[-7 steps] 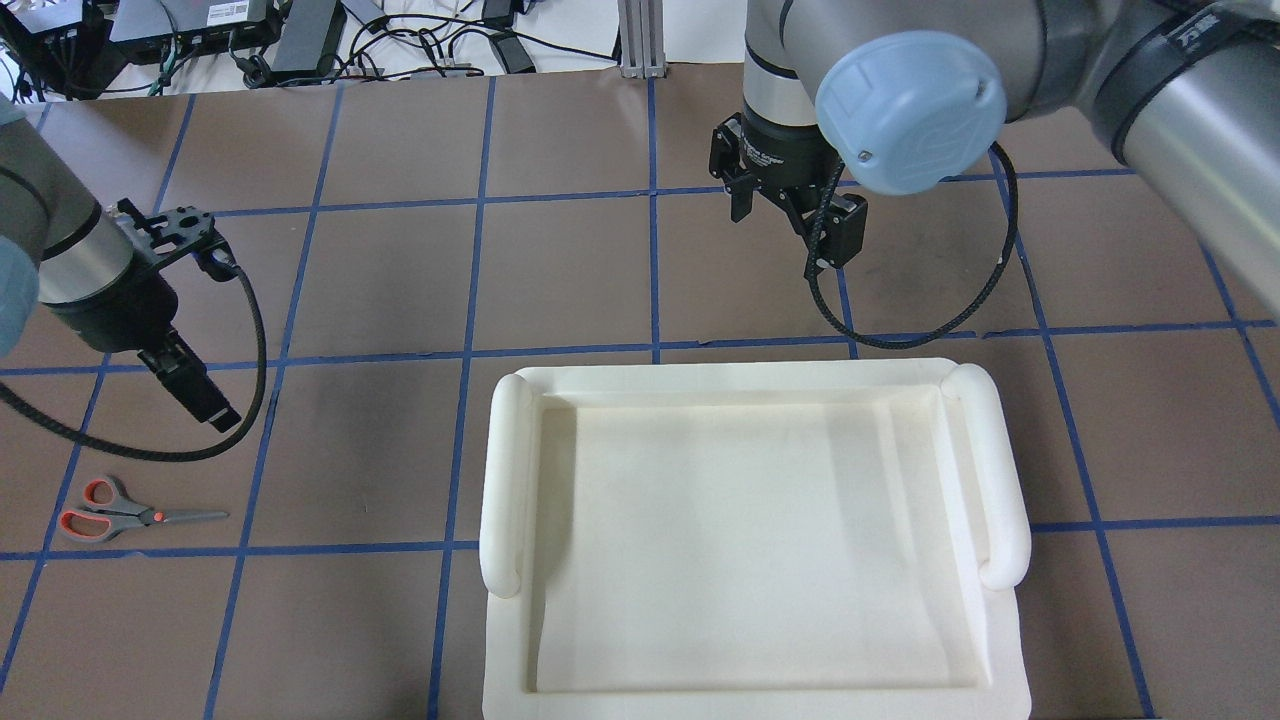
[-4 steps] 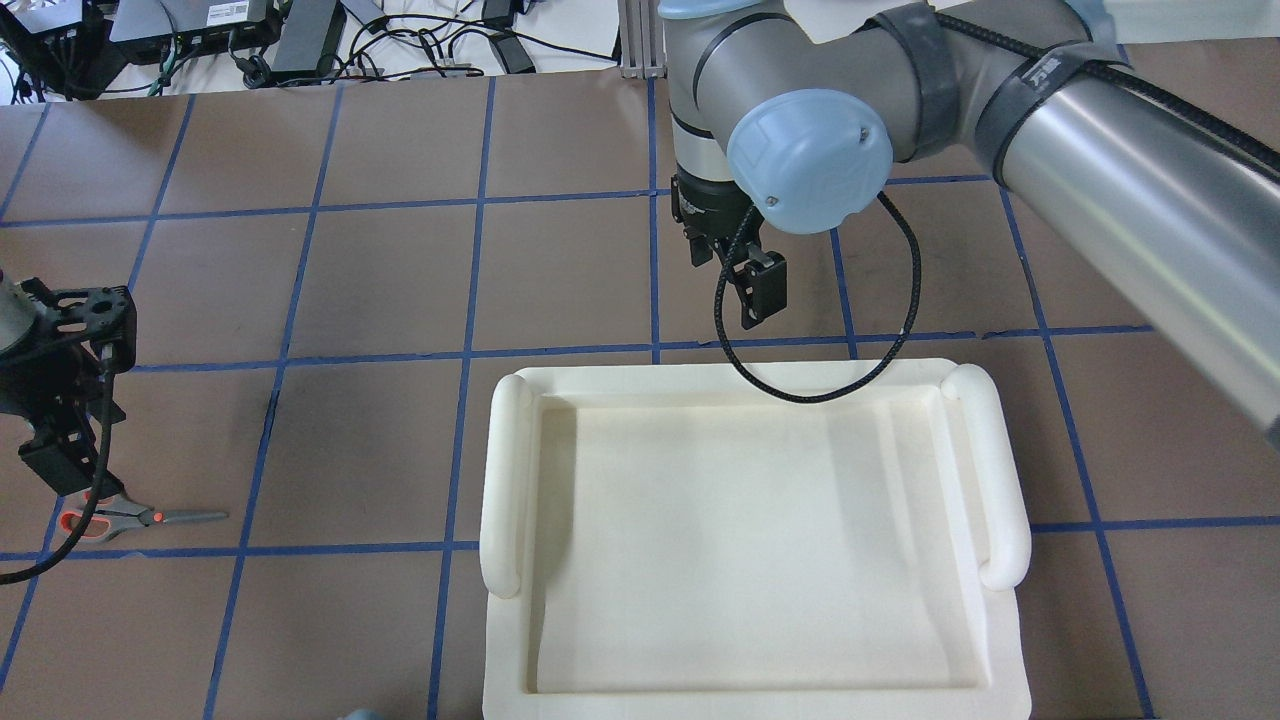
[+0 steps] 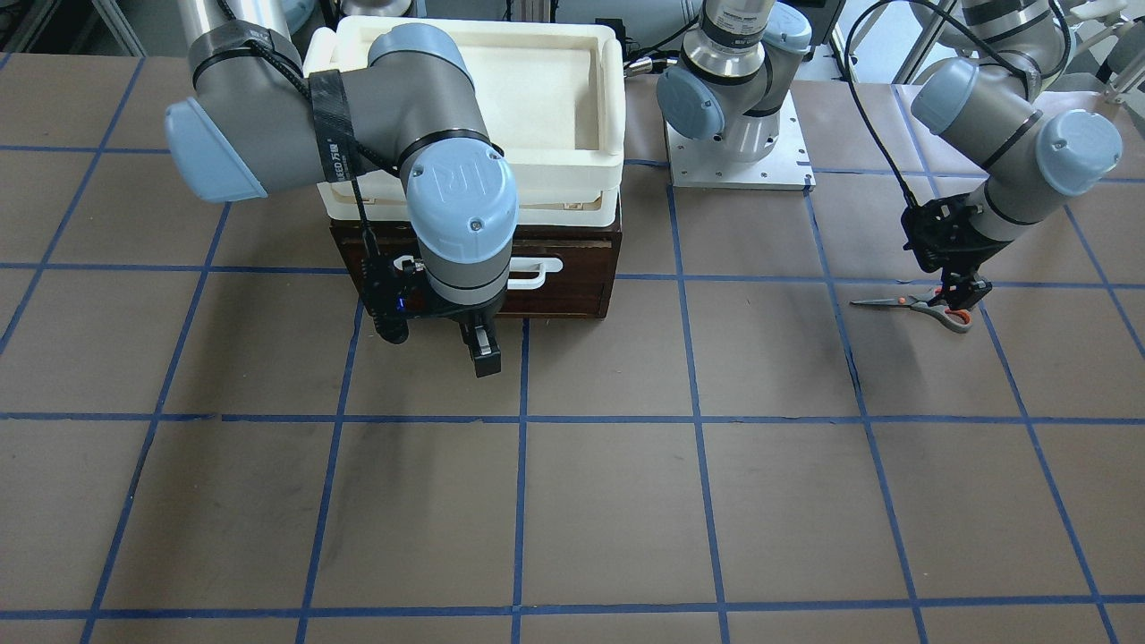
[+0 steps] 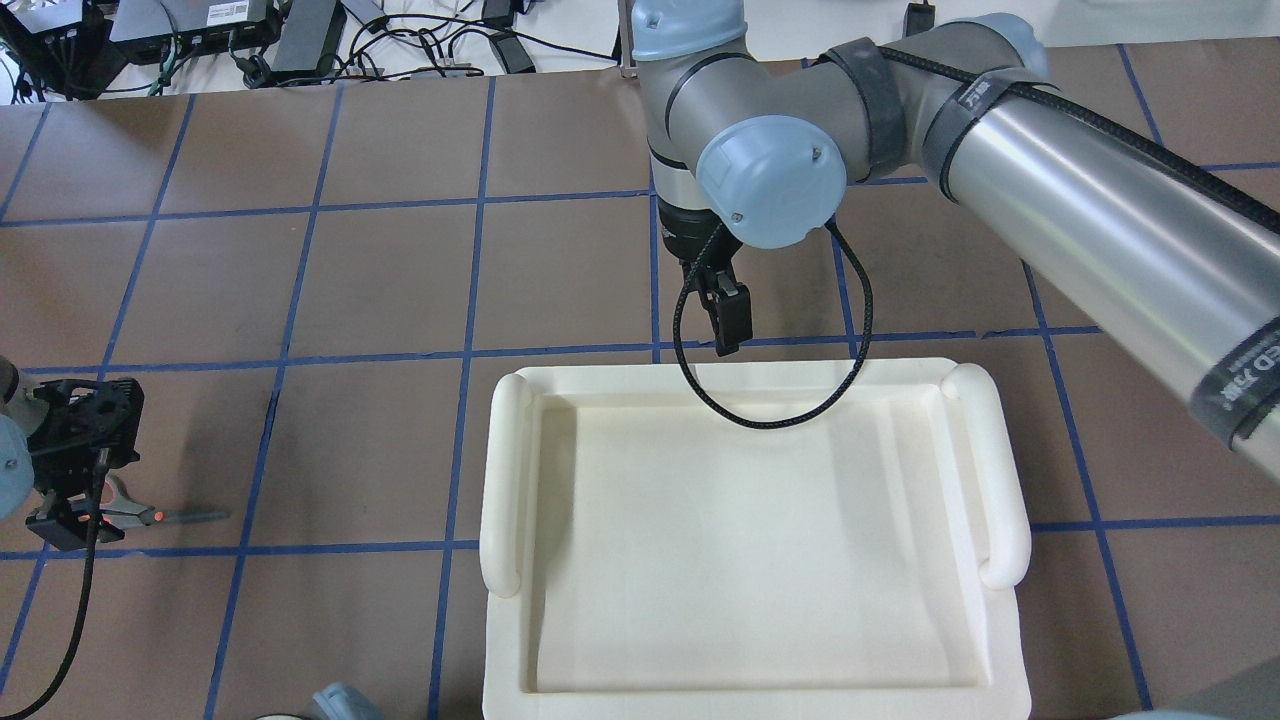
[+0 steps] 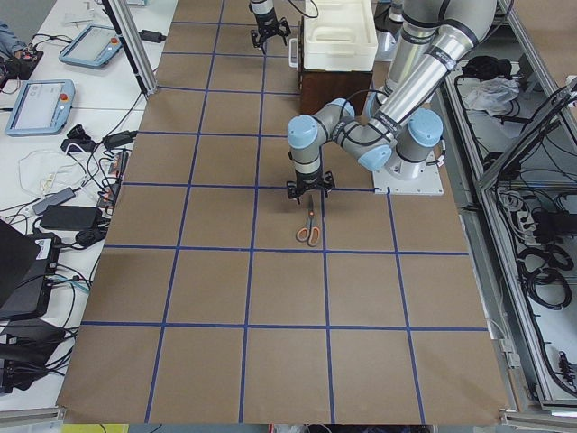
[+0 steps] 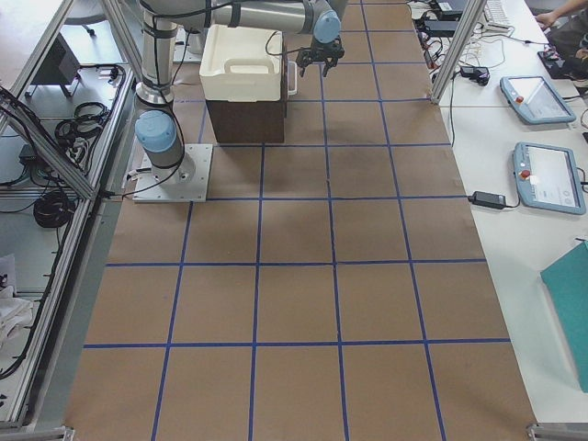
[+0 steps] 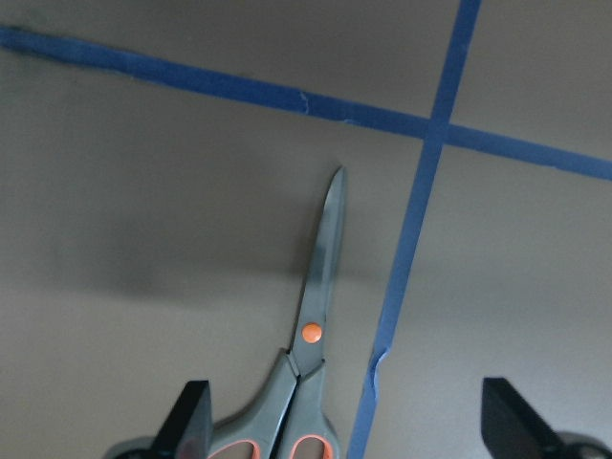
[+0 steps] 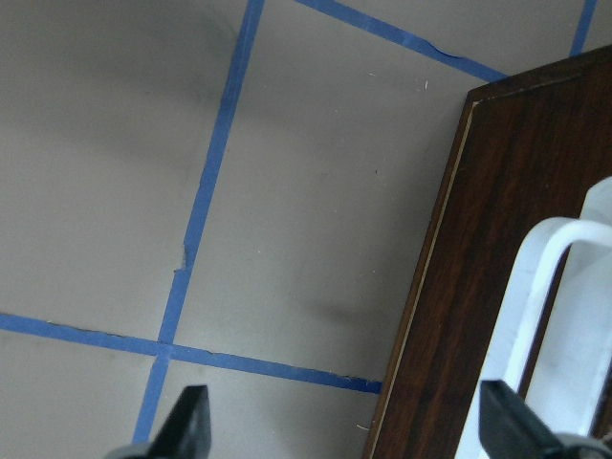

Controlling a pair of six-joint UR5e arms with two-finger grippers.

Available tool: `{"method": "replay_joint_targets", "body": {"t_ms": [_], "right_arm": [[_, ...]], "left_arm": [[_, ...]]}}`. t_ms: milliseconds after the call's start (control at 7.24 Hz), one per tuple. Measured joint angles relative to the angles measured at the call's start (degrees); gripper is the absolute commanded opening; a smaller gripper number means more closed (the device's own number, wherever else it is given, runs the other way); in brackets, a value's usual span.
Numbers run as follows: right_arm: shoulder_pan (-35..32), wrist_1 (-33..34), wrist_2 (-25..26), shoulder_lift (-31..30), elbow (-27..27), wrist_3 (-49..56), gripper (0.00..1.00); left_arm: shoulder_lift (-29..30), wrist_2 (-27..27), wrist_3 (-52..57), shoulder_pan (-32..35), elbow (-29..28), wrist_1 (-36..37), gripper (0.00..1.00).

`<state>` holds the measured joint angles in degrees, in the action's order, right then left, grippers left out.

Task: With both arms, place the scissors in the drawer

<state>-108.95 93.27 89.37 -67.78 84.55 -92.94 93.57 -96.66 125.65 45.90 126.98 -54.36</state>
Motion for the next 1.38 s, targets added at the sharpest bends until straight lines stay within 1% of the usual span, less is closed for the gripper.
{"method": "replay_joint_targets", "body": {"t_ms": [138, 276, 691, 829, 967, 1382], "right_arm": [[0.0, -0.5, -1.0, 0.3, 0.0, -1.0, 1.00], [0.0, -1.3, -1.5, 0.6, 0.0, -1.4, 1.00], [0.0, -3.8, -3.1, 0.9, -0.1, -1.6, 1.00], [0.0, -4.7, -3.5, 1.0, -0.1, -1.6, 1.00], [0.0, -5.2, -3.7, 1.1, 0.0, -1.7, 1.00], [0.0, -5.9, -3.9, 1.9, 0.0, -1.6, 1.00]], "left_arm": [[1.8, 3.1, 6.0, -2.7, 0.1, 0.8, 1.00], [3.4, 4.7, 10.4, -4.3, -0.1, 1.2, 1.00], [6.7, 5.2, 20.9, -5.4, -0.2, 5.9, 1.00], [7.3, 5.4, 22.5, -5.8, 0.2, 7.0, 1.00], [7.6, 5.6, 22.7, -6.4, 0.5, 7.5, 1.00], [8.0, 5.2, 15.7, -6.7, 1.6, 7.9, 1.00]]}}
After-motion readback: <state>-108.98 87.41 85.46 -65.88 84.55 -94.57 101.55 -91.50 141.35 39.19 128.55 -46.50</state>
